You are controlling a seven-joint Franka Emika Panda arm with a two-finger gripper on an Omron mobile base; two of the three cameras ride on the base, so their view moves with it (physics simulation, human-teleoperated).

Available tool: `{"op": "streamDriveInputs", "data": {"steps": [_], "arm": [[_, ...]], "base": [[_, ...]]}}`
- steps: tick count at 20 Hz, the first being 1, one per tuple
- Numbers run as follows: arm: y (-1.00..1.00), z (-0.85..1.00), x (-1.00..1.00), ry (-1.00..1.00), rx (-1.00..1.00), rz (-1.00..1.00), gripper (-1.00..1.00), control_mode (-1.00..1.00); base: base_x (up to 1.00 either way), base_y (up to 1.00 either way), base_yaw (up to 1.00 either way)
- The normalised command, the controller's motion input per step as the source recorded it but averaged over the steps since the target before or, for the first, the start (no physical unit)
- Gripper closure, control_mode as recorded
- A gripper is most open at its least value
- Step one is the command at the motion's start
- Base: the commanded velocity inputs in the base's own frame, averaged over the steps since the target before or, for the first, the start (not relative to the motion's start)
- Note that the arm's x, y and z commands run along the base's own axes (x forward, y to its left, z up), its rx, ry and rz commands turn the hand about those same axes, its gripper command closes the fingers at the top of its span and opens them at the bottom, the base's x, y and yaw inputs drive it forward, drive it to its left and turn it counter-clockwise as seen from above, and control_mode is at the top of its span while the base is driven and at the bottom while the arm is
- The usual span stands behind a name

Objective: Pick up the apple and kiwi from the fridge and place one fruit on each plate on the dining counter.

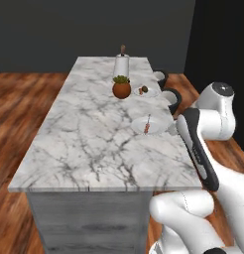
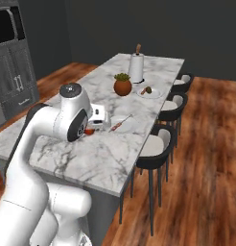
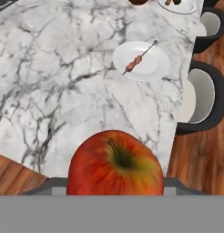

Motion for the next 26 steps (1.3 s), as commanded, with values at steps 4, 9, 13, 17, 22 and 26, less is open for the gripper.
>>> {"op": "streamDriveInputs", "data": {"steps": [4,9,13,17,22,26], "arm": [[-0.53,-0.2,0.93,0.07,0.0,0.0,1.0,-1.0],[-0.47,-0.4,0.66,0.05,0.0,0.0,1.0,-1.0],[0.0,-0.58,0.68,0.02,0.0,0.0,1.0,-1.0],[0.0,-0.49,0.71,0.06,0.0,0.0,1.0,-1.0],[0.0,-0.11,0.81,0.11,0.0,0.0,1.0,-1.0],[0.0,0.0,0.76,0.13,0.0,0.01,1.0,-1.0]], "base": [[0.0,0.0,0.0],[0.0,0.0,0.0],[0.0,0.0,0.0],[0.0,0.0,0.0],[0.0,0.0,0.0],[0.0,0.0,0.0]]}}
